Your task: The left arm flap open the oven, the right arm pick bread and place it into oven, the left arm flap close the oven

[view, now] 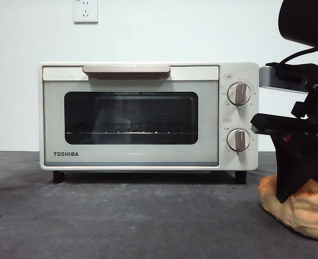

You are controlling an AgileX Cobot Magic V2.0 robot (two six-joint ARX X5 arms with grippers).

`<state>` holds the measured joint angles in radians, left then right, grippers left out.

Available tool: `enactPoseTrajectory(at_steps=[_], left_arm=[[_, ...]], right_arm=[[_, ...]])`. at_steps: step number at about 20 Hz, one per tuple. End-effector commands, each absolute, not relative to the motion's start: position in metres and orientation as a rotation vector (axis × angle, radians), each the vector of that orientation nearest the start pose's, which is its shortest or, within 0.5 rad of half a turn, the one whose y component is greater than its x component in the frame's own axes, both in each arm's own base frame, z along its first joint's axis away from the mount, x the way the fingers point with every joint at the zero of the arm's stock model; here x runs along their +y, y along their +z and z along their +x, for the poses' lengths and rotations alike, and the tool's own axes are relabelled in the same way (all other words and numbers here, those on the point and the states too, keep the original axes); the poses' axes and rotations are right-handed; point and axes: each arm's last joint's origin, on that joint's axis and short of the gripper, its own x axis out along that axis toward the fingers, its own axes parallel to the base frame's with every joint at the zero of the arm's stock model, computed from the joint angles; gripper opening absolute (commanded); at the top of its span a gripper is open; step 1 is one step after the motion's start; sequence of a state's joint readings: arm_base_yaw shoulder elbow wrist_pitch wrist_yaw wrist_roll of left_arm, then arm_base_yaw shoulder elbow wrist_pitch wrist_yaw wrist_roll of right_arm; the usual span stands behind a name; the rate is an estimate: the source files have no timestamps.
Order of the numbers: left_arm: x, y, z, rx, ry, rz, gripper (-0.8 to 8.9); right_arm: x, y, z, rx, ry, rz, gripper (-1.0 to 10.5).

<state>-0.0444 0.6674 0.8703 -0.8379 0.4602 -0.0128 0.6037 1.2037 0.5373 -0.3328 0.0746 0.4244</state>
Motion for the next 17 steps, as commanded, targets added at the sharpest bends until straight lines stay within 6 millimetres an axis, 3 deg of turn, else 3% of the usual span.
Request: enactPoseTrajectory(at_steps=[1,8,17], left_arm=[[-0.019,0.326,0.115,0.602,-0.502,-0.126,0.10],[-0.035,0.336,0.127,0.515,-0.596,-0.173,0.11],[-0.090,0.327,0.186,0.476,-0.712,-0.185,0.12]], right_arm=[[0.118,0.172,0.171,0.993,0.283,0.065,1.8],[0.105,0.223,0.153,0.844,0.352,0.108,1.8],[0.084,0.294,0.122,0.664,0.412,0.149,1.8]])
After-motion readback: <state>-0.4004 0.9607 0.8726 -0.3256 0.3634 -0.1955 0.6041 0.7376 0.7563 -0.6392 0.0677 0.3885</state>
